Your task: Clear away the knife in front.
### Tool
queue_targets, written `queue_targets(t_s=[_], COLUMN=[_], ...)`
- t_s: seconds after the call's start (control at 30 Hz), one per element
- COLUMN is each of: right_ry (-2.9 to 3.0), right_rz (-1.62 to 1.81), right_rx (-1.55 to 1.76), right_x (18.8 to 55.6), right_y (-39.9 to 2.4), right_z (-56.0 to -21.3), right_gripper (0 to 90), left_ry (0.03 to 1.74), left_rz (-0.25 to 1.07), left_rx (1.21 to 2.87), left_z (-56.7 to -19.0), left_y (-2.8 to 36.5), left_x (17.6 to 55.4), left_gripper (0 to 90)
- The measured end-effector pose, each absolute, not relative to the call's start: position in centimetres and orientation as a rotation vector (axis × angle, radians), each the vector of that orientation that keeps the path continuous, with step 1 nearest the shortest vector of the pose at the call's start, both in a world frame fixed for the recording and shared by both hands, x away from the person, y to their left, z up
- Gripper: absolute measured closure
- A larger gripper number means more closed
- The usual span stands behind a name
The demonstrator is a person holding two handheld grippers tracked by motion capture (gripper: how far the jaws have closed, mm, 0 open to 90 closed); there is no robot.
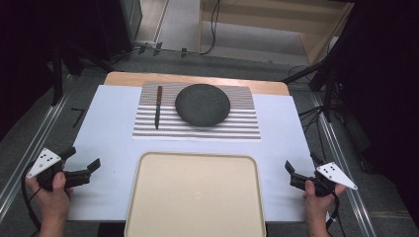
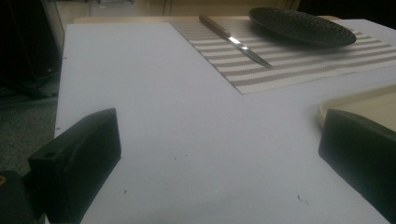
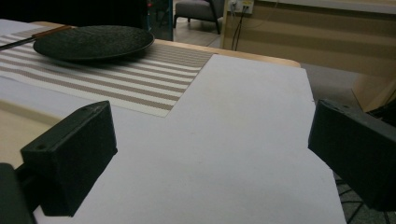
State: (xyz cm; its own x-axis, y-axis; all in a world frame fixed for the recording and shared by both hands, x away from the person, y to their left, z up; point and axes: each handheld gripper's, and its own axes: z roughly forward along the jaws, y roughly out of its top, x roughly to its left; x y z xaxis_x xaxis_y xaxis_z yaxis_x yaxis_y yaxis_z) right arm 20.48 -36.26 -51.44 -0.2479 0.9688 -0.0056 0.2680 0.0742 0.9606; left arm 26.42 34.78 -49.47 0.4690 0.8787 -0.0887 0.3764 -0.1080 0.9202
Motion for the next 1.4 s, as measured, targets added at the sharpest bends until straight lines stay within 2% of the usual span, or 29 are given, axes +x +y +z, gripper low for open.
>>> queue_targets(t_s=[0.13,0.4,1.03,1.13,1.27,1.37,1.4], right_ry=[1.628,1.632,1.653,1.657,1.657,1.659,1.659], right_rz=[1.226,1.264,1.287,1.287,1.295,1.297,1.297], right_rx=[1.251,1.262,1.23,1.238,1.242,1.24,1.24], right_x=[20.6,20.6,20.6,20.7,20.7,20.7,20.7], right_y=[-36.3,-36.6,-36.7,-36.7,-36.8,-36.8,-36.8], right_z=[-51.5,-51.6,-51.6,-51.6,-51.7,-51.7,-51.7], right_gripper=[0.0,0.0,0.0,0.0,0.1,0.1,0.1], left_ry=[1.085,1.031,1.031,1.086,1.113,1.149,1.158], left_rz=[0.664,0.655,0.567,0.584,0.563,0.565,0.558], left_rx=[1.723,1.738,1.741,1.742,1.728,1.724,1.721], left_z=[-49.2,-47.2,-43.9,-43.6,-43.3,-43.3,-43.2], left_y=[34.4,31.6,27.3,26.9,26.3,25.9,25.9], left_x=[26.3,26.6,30.8,31.7,32.8,33.7,34.0], left_gripper=[0.0,0.0,0.0,4.7,5.9,13.2,13.2])
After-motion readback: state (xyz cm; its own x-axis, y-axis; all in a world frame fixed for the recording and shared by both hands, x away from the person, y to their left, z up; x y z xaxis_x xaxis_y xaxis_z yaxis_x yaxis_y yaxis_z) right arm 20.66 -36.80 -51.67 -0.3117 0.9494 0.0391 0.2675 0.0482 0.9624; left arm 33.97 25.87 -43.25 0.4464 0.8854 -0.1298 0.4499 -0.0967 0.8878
